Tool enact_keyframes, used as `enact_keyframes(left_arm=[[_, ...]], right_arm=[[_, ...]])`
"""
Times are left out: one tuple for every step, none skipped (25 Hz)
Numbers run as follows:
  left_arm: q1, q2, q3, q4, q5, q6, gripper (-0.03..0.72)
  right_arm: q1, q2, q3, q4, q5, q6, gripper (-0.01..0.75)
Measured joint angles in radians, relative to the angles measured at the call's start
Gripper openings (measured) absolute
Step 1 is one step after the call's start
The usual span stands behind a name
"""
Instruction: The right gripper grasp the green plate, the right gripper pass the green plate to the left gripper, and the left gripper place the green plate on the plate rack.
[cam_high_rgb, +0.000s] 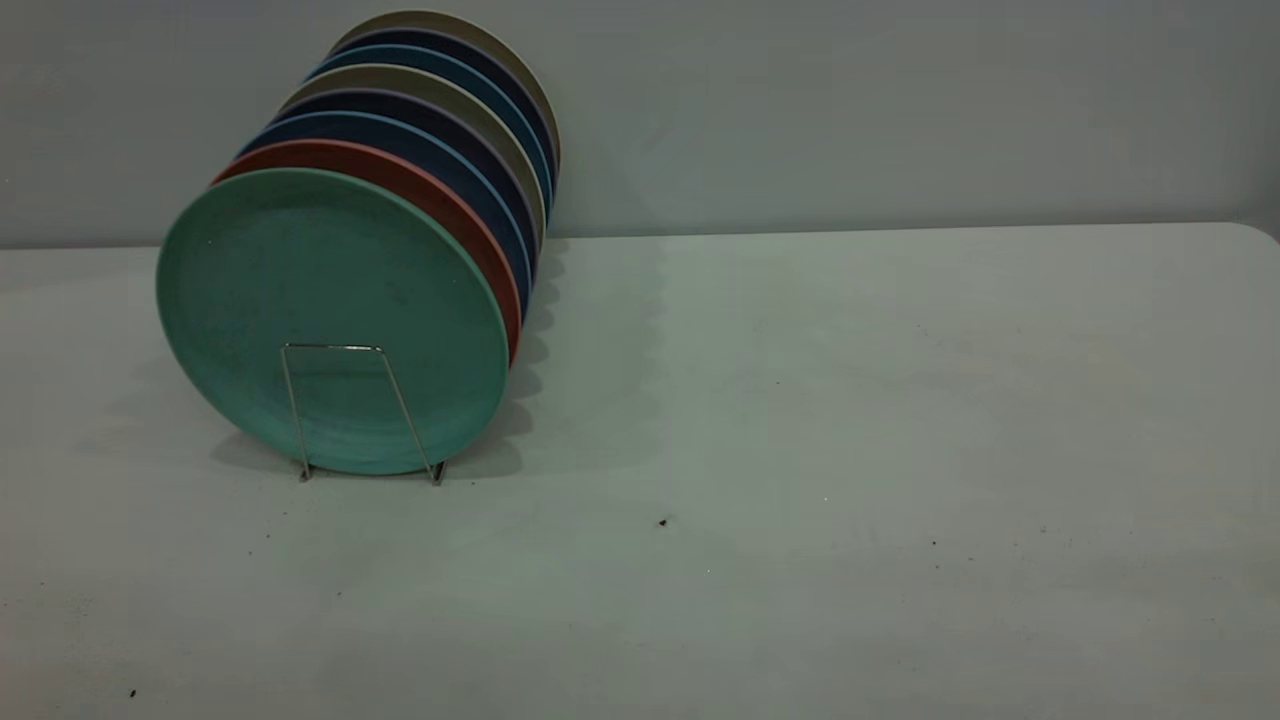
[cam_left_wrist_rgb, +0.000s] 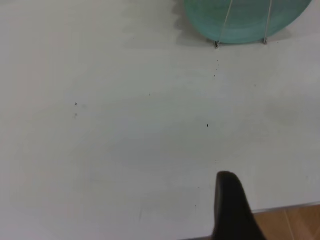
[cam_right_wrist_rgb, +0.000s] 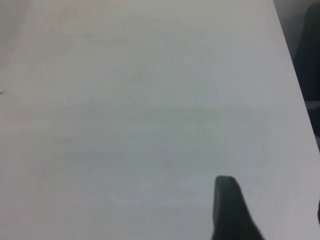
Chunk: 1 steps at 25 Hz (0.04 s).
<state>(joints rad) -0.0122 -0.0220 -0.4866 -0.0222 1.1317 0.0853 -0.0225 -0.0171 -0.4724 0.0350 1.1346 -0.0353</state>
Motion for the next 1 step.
enact_keyframes(left_arm=[[0.0, 0.0, 0.0, 0.0, 0.0, 0.0, 0.451]], right_arm=[[0.0, 0.0, 0.0, 0.0, 0.0, 0.0, 0.428]])
